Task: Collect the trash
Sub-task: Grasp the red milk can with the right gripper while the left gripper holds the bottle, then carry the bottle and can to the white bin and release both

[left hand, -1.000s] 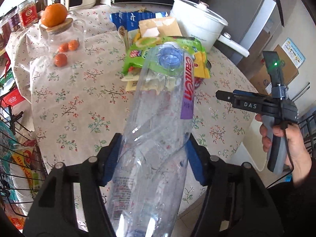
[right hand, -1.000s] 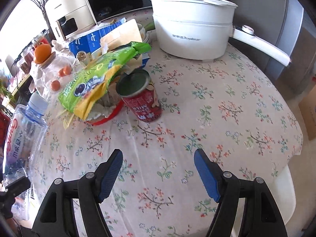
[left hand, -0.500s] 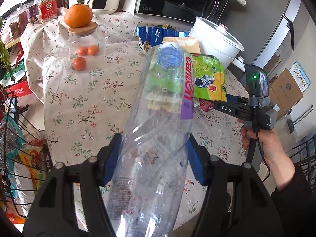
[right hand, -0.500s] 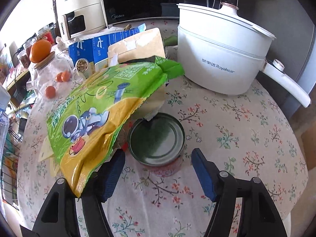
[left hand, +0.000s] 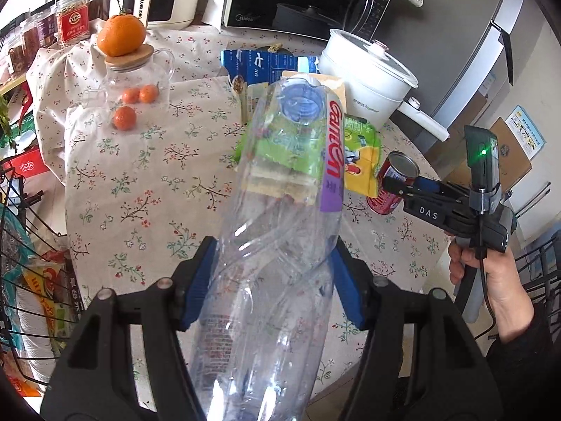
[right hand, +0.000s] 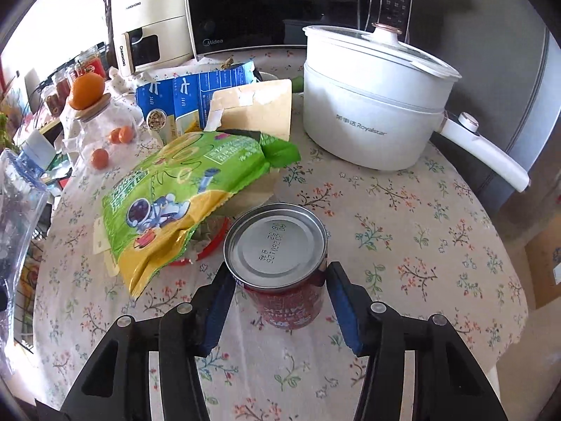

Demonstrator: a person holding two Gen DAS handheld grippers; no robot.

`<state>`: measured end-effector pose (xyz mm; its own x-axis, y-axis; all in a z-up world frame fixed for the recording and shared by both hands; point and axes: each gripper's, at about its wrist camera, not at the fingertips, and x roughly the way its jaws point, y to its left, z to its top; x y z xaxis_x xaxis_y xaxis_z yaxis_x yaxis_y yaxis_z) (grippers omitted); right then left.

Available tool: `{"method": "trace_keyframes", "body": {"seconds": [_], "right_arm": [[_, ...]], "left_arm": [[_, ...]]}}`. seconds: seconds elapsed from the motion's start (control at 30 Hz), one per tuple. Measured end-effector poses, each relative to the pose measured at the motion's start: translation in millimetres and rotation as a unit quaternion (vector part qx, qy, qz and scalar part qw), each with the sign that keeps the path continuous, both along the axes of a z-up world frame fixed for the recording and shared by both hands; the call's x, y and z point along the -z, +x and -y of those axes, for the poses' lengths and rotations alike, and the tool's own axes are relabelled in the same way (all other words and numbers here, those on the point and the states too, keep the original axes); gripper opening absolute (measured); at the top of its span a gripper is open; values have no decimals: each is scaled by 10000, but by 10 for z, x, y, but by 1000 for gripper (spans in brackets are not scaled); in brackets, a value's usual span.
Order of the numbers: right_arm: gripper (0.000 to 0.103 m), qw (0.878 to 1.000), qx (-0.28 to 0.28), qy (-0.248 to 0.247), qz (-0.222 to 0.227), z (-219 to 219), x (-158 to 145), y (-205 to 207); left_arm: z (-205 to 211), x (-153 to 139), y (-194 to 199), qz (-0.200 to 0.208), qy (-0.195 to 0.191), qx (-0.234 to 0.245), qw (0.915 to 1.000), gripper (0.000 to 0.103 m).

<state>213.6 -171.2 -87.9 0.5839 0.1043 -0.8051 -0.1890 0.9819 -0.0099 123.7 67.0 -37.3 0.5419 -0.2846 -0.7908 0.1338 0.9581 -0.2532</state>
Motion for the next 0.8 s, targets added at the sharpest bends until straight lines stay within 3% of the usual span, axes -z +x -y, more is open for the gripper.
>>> {"method": "trace_keyframes", "body": {"seconds": [0.3, 0.57, 0.8], "right_arm": [[54, 9998, 185, 12, 76, 348, -227, -477], [54, 9982, 555, 226, 44, 779, -320, -900], [55, 9971, 756, 65, 74, 1153, -376, -1226]], "left_arm": [[396, -35, -103, 28, -82, 385, 9992, 65], [898, -30, -180, 76, 51, 887, 9960, 65], [1378, 14, -224, 82, 167, 1331, 9909, 65]]}}
